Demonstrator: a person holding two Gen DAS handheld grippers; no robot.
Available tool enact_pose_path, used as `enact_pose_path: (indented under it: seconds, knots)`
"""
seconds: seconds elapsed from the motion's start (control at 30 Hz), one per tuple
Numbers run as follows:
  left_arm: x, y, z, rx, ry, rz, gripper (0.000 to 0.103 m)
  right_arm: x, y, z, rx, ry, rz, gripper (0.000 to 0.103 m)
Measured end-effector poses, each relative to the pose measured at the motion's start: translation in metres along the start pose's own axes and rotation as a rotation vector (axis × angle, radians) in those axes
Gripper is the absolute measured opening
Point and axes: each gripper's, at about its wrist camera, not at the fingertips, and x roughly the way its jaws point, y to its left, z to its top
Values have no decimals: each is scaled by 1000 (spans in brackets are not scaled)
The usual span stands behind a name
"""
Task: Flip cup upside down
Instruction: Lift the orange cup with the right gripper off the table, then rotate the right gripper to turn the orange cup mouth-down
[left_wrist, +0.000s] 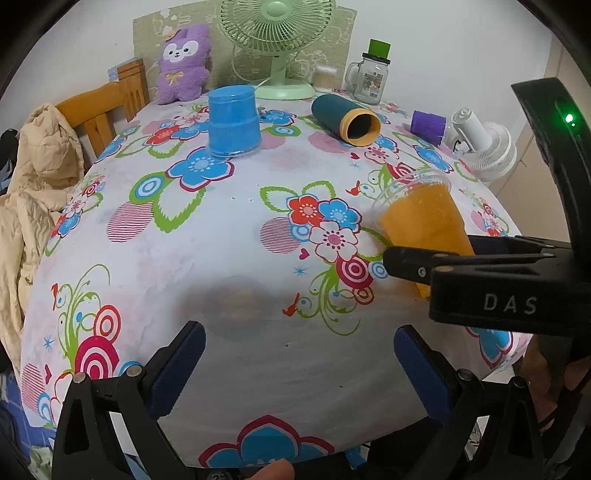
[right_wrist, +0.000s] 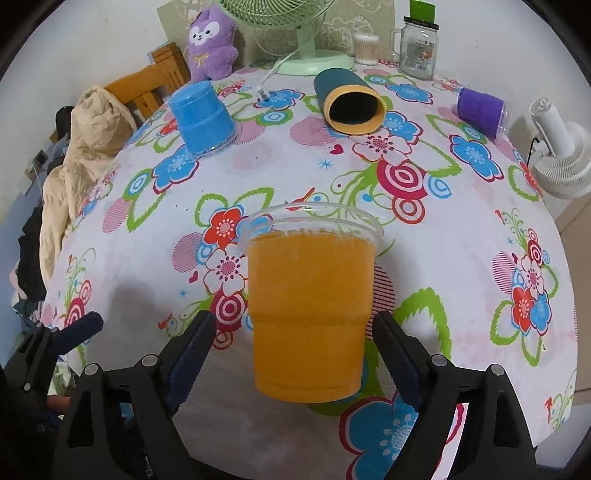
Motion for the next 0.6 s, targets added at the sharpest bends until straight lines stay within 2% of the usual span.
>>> enact_pose_path:
  seconds: [0.3,0.6]
  knots:
    - [-2,-17,9,9,-22,-8,103,-21,-20,1,46,-40,38,90]
    - [1,-44,25,40,-36,-21,103,-42,-51,-2,102,-81,123,91]
